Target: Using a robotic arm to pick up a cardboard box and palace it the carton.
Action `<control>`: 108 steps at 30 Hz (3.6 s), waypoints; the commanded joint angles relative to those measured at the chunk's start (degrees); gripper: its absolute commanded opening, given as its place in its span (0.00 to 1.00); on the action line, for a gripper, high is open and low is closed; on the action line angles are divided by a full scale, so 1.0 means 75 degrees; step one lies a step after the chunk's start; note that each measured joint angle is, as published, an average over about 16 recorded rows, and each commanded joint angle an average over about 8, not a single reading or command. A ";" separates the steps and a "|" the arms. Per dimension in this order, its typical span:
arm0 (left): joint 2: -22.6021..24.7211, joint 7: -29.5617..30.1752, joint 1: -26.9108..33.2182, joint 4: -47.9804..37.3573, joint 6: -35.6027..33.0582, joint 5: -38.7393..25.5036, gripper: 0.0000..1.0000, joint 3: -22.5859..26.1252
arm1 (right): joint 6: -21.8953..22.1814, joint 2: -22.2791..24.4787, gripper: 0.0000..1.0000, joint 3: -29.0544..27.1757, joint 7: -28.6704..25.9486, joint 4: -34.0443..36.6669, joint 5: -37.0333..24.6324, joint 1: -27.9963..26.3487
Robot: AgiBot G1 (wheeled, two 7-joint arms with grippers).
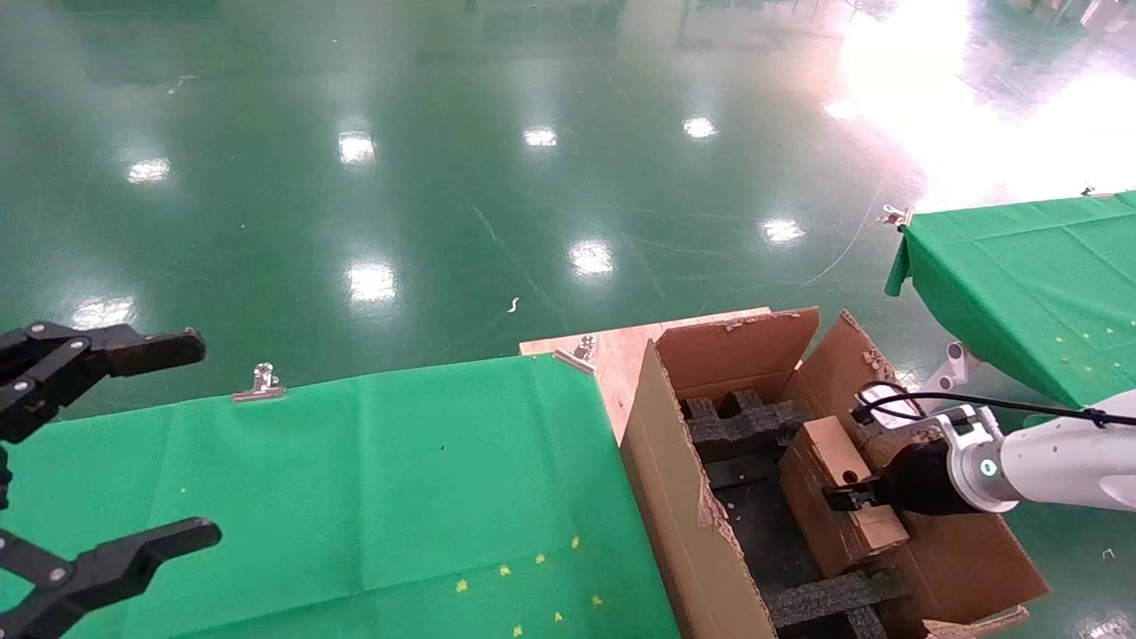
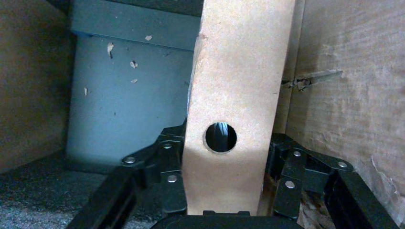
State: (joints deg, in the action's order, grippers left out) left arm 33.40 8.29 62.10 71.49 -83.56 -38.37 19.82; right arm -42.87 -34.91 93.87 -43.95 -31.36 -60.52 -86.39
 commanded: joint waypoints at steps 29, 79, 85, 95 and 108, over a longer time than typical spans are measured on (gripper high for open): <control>0.0000 -0.0001 0.0000 0.0000 0.0000 0.0001 1.00 0.0001 | -0.0070 0.1023 1.00 -0.0401 -0.0097 -0.2389 -0.0697 -0.2210; -0.0002 -0.0002 -0.0001 -0.0003 0.0003 0.0004 1.00 0.0002 | -0.2970 0.0773 1.00 -0.4919 0.2457 -0.5086 0.1298 -0.0400; -0.0002 -0.0002 -0.0001 -0.0003 0.0003 0.0004 1.00 0.0002 | -0.3433 0.0640 1.00 -0.5843 0.2790 -0.5178 0.1499 0.0227; -0.0002 -0.0002 -0.0001 -0.0003 0.0003 0.0004 1.00 0.0003 | -0.4200 0.0419 1.00 -0.7372 0.3342 -0.5330 0.1833 0.1266; -0.0003 -0.0002 -0.0001 -0.0003 0.0004 0.0004 1.00 0.0003 | -0.5204 0.0130 1.00 -0.9374 0.4063 -0.5529 0.2269 0.2626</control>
State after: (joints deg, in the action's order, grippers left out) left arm 33.38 8.27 62.09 71.46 -83.53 -38.34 19.85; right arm -81.85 -33.91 23.67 -13.51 -72.82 -43.53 -66.76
